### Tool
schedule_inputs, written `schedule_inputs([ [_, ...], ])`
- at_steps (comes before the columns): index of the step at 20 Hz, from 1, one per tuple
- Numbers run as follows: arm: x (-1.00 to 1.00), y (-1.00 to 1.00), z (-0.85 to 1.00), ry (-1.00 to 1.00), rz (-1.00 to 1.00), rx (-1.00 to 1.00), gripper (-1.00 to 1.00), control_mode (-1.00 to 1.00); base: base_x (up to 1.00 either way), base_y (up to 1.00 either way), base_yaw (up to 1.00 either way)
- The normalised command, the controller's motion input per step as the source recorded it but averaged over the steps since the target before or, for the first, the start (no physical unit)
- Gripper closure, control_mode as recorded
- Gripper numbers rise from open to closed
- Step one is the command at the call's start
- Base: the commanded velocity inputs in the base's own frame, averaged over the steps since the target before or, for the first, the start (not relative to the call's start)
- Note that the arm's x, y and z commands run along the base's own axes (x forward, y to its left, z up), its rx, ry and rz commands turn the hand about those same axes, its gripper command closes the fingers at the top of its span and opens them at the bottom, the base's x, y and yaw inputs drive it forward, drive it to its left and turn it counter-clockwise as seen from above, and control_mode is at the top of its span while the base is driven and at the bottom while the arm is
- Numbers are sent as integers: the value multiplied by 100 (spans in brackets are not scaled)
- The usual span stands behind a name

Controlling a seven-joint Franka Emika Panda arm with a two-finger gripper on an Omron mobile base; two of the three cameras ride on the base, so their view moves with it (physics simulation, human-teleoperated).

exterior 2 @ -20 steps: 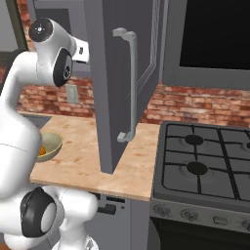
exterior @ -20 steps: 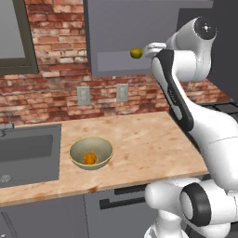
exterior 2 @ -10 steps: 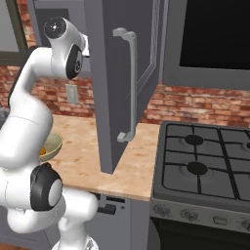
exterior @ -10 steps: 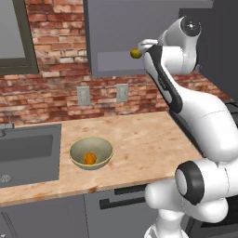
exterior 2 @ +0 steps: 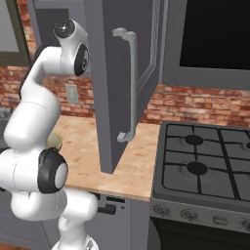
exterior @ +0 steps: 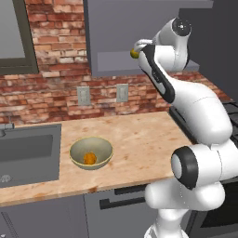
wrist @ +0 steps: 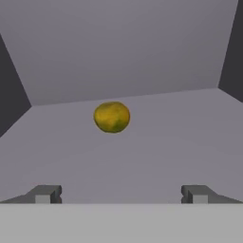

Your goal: Pick the oranges from the cabinet and place them in one bowl. Pick the corn from the sink and place it in the other bowl.

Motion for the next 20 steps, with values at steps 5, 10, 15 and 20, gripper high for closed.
schedule_inputs([
  [5, 43, 0, -7, 0, 0, 0, -100, -100, 0, 0, 0],
  [10, 42, 0, 0, 0, 0, 0, -100, -100, 0, 0, 0],
  [15, 32, 2, 0, 0, 0, 0, -100, -100, 0, 0, 0],
  [20, 26, 4, 0, 0, 0, 0, -100, -100, 0, 0, 0],
])
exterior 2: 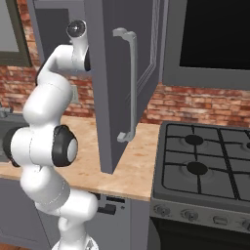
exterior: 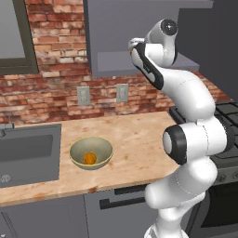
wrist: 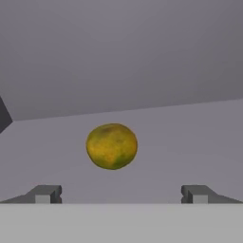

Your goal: Pick the oranges from the cabinet and place them in one bowl. Pick the corn from the sink and place it in the other bowl.

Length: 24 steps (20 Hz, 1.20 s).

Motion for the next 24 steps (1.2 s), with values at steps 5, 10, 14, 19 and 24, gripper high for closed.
schedule_inputs([
  [5, 24, 6, 0, 0, 0, 0, -100, -100, 0, 0, 0],
  [10, 25, 6, -14, 0, 0, 0, -100, -100, 0, 0, 0],
  [14, 25, 0, -20, 0, 0, 0, -100, -100, 0, 0, 0],
  [19, 27, 0, -16, 0, 0, 0, -100, -100, 0, 0, 0],
  [24, 30, 0, -1, 0, 0, 0, -100, -100, 0, 0, 0],
])
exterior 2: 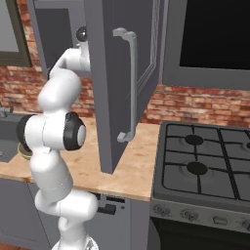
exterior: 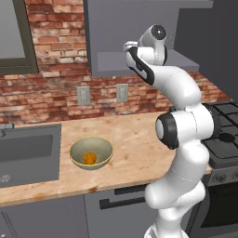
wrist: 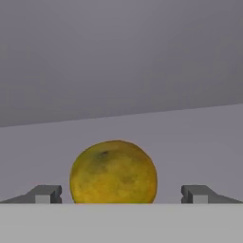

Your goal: Pick the oranges from the cabinet and place them in one bowl. Pick the corn from the sink and place it in the other bowl.

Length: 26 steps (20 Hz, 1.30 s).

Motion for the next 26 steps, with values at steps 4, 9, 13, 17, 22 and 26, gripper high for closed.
schedule_inputs([
  [4, 28, 0, 0, 1, 0, 0, -100, -100, 0, 0, 0],
  [9, 16, 0, 0, 5, 0, 0, -100, -100, 0, 0, 0],
  [13, 1, 0, 0, 8, 0, 0, -100, -100, 0, 0, 0],
  [17, 0, 0, 0, 0, 0, 0, -100, -100, 0, 0, 0],
  [22, 0, 0, 0, 0, 0, 0, 100, -100, 0, 0, 0],
  [26, 0, 0, 0, 0, 0, 0, 100, -100, 0, 0, 0],
])
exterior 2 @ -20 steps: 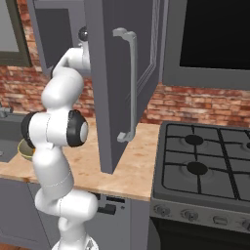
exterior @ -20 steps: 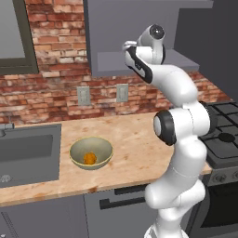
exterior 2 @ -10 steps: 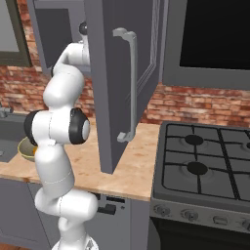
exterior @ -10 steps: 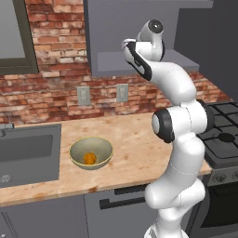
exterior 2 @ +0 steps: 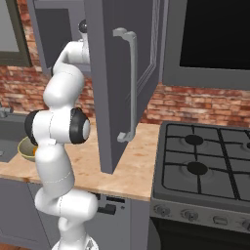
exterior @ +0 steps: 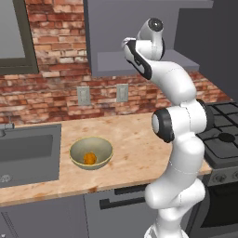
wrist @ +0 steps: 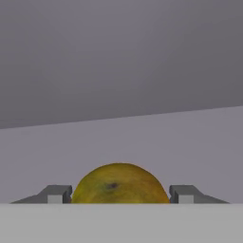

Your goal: Pick the oranges from the cabinet and place them in one bowl. Pick the corn from the sink and place it in the other bowl.

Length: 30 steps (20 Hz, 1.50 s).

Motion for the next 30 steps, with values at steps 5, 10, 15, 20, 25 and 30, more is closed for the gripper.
schedule_inputs([
  [5, 0, 0, 0, 0, 0, 0, 100, -100, 0, 0, 0],
  [10, -2, 0, 0, 0, 0, 0, 100, -100, 0, 0, 0],
  [15, -29, 0, 0, -6, 0, 0, 100, -100, 0, 0, 0],
  [20, -44, 0, 12, -10, 0, 0, 100, -100, 0, 0, 0],
  [25, -51, 0, 13, -12, 0, 0, 100, -100, 0, 0, 0],
  [30, -59, 1, 24, -4, 0, 0, 100, -100, 0, 0, 0],
])
